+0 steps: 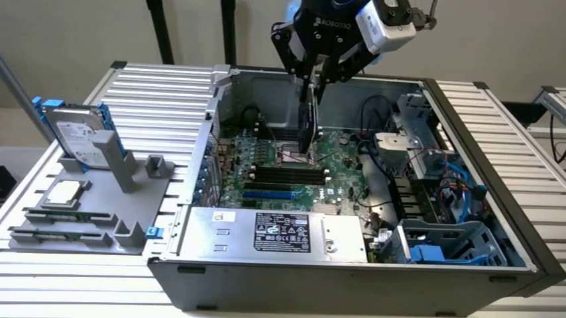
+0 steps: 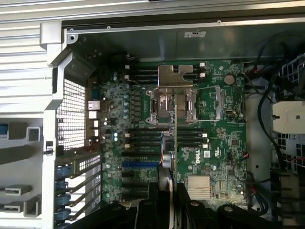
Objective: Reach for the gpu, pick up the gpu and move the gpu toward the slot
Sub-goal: 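Pick up the gpu and move the gpu toward the slot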
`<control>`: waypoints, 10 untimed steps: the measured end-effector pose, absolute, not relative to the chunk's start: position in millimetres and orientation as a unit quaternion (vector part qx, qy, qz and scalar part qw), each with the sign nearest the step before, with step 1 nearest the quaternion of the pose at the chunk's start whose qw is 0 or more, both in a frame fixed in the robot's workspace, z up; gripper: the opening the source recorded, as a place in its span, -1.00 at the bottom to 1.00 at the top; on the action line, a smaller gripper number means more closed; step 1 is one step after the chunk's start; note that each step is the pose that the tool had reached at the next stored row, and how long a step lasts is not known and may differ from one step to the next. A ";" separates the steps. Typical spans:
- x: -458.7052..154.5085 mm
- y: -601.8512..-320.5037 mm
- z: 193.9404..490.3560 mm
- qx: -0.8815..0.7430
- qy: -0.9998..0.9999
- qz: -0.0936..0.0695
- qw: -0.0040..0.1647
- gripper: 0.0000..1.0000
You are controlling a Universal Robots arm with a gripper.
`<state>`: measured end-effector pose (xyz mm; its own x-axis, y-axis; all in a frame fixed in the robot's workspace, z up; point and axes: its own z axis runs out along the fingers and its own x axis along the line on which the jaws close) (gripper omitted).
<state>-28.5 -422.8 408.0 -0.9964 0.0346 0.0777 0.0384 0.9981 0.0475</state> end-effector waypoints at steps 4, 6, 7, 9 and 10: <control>-27.1 -419.5 405.0 -0.013 -0.999 -0.023 0.027 -0.48; -26.1 -418.5 404.1 -0.011 -0.999 -0.022 0.023 -0.48; -25.4 -418.4 404.1 -0.010 -0.999 -0.021 0.023 -0.48; -24.7 -418.5 404.1 -0.007 -0.999 -0.020 0.023 -0.48; -24.7 -418.5 404.1 -0.006 -1.000 -0.020 0.023 -0.48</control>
